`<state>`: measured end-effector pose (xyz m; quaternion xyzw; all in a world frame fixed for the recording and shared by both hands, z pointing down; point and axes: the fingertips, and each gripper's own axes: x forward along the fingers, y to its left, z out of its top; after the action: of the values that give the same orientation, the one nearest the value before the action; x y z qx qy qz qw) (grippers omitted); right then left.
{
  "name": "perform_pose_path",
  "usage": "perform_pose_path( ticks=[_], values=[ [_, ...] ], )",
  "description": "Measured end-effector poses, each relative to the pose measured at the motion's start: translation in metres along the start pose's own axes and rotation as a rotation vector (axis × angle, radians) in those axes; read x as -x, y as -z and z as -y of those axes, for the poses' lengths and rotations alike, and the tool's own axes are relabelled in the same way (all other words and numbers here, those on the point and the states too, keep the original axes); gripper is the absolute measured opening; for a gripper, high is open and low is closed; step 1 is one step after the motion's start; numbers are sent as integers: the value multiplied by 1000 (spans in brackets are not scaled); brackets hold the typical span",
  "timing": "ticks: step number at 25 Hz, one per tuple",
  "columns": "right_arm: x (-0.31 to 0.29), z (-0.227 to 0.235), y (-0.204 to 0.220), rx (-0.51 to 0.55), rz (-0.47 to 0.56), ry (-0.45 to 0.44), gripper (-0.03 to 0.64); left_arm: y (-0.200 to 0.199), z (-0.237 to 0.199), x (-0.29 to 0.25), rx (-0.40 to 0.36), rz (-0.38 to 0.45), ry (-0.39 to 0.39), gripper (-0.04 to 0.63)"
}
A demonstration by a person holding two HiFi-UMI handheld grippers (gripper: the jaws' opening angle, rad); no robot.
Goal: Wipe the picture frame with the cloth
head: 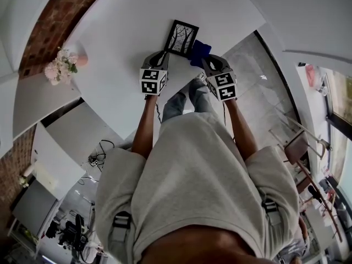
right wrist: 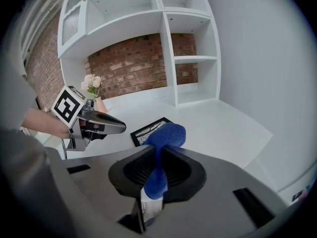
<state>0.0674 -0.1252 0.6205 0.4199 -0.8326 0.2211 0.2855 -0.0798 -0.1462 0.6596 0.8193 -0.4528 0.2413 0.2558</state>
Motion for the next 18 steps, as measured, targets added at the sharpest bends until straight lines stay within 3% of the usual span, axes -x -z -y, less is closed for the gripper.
perform_pose_path(
  ticks=[18],
  values=[
    [19, 6, -84, 1, 195, 34, 58, -84, 3, 46, -47, 188, -37, 18]
  ],
)
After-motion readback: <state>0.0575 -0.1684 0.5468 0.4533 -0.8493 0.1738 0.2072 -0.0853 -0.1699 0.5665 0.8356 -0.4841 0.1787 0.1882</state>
